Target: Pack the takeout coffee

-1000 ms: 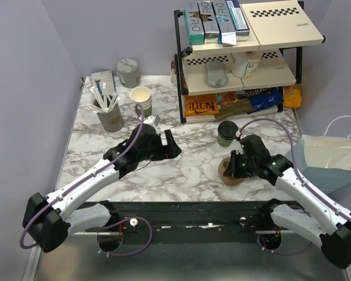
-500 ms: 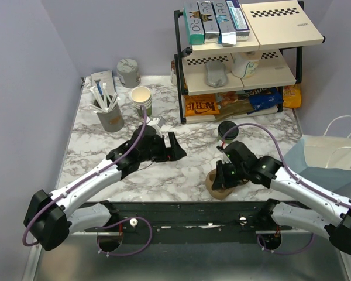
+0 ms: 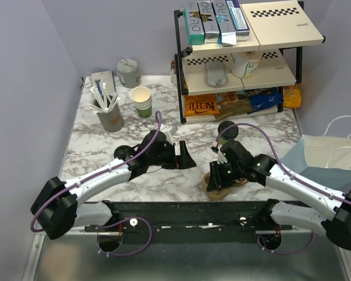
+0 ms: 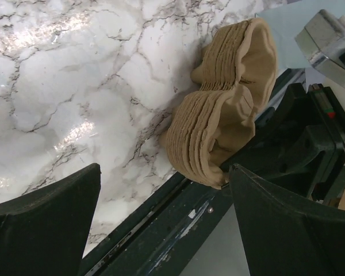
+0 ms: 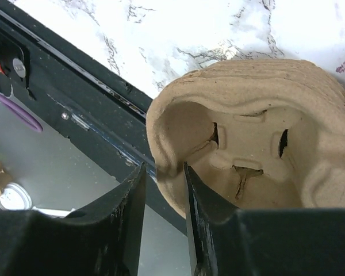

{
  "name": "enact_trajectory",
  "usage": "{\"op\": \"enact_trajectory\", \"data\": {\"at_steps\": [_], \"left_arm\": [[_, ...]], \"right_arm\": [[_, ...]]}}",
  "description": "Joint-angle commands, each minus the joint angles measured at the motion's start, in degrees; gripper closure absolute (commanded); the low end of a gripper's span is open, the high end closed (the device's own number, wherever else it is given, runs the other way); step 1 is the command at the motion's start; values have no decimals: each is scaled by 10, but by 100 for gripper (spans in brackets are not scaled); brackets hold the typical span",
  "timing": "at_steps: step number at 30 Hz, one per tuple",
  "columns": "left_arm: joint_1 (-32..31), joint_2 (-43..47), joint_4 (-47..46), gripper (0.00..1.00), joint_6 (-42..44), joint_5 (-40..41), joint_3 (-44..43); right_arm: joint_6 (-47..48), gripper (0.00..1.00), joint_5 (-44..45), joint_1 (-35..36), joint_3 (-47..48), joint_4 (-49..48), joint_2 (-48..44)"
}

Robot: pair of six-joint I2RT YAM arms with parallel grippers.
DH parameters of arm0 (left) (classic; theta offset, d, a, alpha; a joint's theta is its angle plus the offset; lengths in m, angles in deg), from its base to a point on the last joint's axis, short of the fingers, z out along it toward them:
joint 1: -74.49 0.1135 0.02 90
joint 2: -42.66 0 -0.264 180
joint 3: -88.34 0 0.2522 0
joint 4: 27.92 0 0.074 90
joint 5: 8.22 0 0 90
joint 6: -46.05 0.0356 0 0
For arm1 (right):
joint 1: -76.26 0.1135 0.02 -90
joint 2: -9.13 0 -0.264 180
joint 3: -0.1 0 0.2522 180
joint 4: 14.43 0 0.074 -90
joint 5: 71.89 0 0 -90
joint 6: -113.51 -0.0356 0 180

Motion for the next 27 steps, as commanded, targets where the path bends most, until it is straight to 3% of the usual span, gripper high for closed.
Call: {"op": "enact_trajectory", "data": {"at_steps": [1,3,12,14,20,27], "left_arm": [[-10,11,-24,1,-10,-5,13],[-13,16,-24,1,-12,-3,16],[-19,24,-17,1,-13,8,20],[-20,24,-16,1,-14,10,21],[-29,21,-31,1,-8,6,30],[-47,-4,-62,1,-13,-6,38]], "right_arm": [[18,60,-13,3,2,-14,1],[22,65,-1,3,3,-10,5],[32,67,7,4,1,-18,26],[28,77,15,4,4,-17,22],[17,87,12,4,11,-10,-3],[8,87,20,3,27,7,-17]]}}
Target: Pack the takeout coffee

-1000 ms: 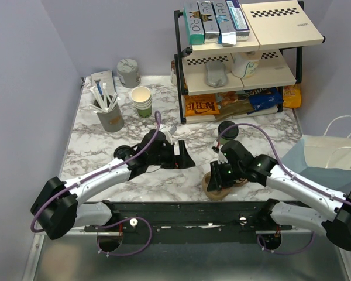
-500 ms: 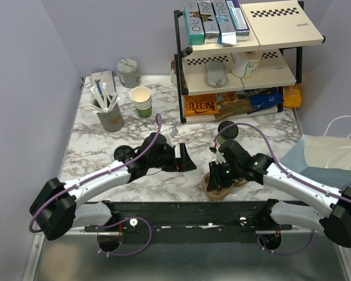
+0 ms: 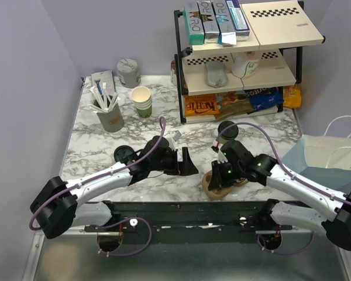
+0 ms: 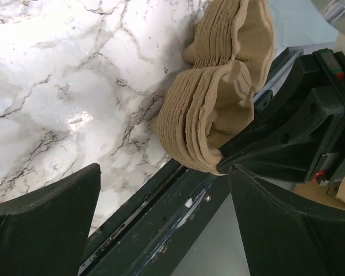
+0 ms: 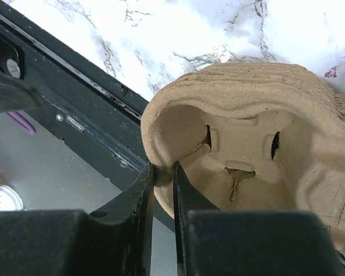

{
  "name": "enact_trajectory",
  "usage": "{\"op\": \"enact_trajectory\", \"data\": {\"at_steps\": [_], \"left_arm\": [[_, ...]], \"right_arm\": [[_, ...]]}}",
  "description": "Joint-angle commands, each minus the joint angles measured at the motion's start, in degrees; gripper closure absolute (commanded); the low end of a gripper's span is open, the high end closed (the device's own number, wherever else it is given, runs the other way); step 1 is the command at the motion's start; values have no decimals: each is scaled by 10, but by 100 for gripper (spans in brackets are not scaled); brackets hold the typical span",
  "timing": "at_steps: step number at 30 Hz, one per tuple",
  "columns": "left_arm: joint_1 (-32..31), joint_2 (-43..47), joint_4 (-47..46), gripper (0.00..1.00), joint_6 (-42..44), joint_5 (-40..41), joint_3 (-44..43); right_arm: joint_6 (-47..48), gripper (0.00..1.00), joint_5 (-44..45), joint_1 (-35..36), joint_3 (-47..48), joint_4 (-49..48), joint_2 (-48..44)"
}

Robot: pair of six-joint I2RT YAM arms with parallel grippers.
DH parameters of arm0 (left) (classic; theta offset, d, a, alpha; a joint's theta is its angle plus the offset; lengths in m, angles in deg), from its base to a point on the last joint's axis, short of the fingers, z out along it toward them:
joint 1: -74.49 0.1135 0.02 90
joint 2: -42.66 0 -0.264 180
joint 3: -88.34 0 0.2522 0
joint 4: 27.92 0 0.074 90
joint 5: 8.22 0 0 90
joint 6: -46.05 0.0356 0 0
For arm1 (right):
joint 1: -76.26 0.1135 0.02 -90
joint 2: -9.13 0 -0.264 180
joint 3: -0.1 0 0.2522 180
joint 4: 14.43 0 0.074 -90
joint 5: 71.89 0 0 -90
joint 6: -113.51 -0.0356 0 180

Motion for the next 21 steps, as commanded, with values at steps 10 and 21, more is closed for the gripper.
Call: {"op": "enact_trajectory", "data": {"at_steps": [10,21], "left_arm": [[-38,-76,-94,1,-32,-22,39],[-39,-105,-217,1,-113,-42,70]], "right_arm": [[-39,89,14,3,11,-16,-20],[-54,89,10,4,-10,-54,-21]]}}
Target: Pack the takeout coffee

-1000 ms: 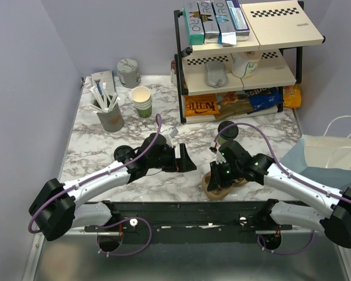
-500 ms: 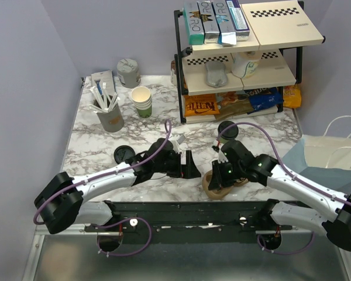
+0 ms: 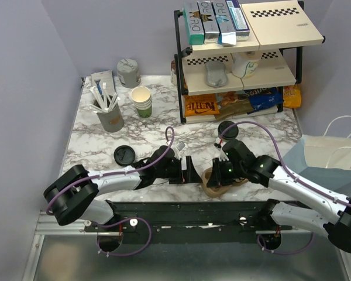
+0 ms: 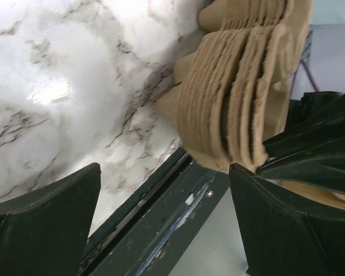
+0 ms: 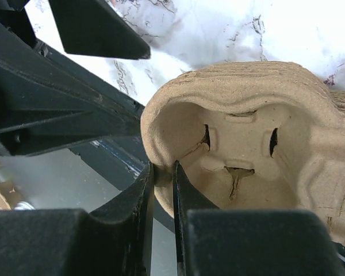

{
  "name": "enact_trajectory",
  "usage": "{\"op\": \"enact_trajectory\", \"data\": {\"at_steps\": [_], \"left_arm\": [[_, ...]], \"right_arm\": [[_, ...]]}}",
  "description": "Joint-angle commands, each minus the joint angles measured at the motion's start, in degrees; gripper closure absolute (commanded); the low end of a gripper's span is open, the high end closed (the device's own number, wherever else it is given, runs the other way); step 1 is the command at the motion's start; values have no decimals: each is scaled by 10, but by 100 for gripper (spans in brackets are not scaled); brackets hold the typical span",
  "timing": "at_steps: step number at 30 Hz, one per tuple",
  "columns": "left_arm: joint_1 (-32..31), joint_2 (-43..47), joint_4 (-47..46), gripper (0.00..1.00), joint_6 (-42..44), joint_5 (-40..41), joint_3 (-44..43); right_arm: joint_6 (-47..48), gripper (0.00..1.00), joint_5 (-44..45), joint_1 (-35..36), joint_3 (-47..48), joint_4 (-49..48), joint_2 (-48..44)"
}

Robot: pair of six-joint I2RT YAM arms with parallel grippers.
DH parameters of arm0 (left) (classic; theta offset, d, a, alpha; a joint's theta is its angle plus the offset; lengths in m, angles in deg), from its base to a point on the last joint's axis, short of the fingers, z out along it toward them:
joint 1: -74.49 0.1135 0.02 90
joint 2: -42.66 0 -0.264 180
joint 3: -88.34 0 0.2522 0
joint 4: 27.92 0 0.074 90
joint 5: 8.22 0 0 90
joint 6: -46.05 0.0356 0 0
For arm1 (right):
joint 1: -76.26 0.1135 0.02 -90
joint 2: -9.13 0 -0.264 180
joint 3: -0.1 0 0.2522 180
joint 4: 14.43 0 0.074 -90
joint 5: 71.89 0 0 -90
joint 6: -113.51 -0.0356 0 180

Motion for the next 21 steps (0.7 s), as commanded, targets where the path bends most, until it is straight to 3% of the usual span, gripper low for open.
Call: {"op": "enact_trajectory", "data": {"at_steps": [1,16,21], "left_arm": [[-5,-15,-73,1,-40,-18,-2],[-5,-16,-132,1,-84,-7,21],[-5,-32,-108,1,-78,-6,11]], "right_arm": [[-10,90,-9,3,-8,-33,0],[-19,90,-13,3,-16,-55,4],[-22,90,-15,3,-14,-63,0]]}}
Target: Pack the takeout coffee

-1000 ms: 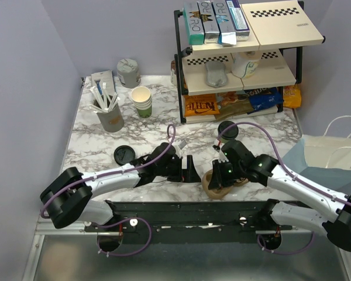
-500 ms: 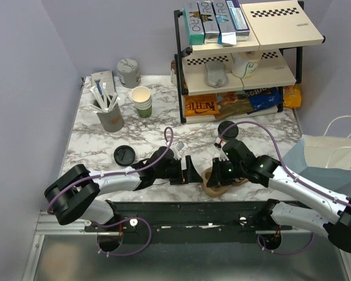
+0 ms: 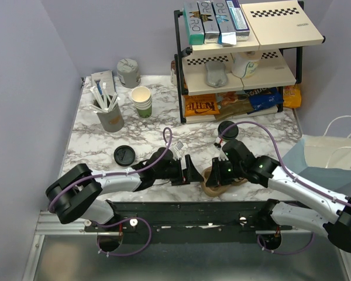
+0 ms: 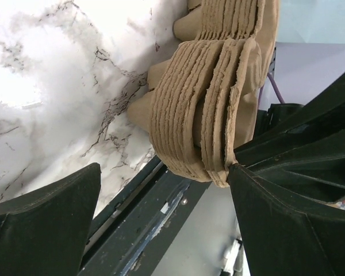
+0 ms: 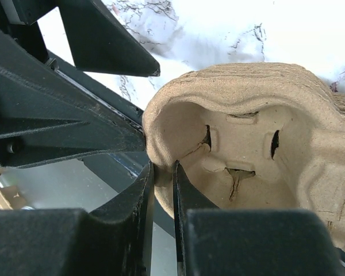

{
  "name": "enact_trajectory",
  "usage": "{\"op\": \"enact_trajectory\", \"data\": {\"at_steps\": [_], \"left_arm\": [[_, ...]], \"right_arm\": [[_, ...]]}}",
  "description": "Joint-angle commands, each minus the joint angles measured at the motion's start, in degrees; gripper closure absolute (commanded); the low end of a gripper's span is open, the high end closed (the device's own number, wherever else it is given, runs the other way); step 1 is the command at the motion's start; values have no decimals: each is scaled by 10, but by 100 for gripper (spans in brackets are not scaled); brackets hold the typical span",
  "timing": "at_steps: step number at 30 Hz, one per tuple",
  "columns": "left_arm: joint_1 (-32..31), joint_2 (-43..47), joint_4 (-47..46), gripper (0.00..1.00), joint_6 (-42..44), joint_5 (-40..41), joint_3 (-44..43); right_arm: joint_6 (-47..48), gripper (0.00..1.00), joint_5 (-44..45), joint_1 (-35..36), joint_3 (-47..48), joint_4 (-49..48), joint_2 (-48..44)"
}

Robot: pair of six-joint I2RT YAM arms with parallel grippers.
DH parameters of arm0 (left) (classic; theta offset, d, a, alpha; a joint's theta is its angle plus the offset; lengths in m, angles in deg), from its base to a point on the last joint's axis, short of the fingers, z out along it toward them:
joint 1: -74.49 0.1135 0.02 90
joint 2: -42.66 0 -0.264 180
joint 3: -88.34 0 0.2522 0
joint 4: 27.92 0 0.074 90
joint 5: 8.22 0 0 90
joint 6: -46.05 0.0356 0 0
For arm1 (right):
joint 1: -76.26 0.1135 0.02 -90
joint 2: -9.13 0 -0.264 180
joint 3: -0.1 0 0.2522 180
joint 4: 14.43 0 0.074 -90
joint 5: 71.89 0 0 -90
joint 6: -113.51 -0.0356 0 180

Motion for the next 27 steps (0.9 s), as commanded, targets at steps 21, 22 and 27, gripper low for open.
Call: {"op": "enact_trajectory", "data": {"at_steps": [21,22,27], "left_arm": [[4,30,-19,1,-20,19,17],[4,25,-16,1,-17,18,13],[7,10,-22,2,-27,15,10]], "right_arm": [[-21,90,-2,4,3,-39,4],[-22,90,-2,3,1,-39,3],[-34,90,5,3,-4,-39,-6]]}}
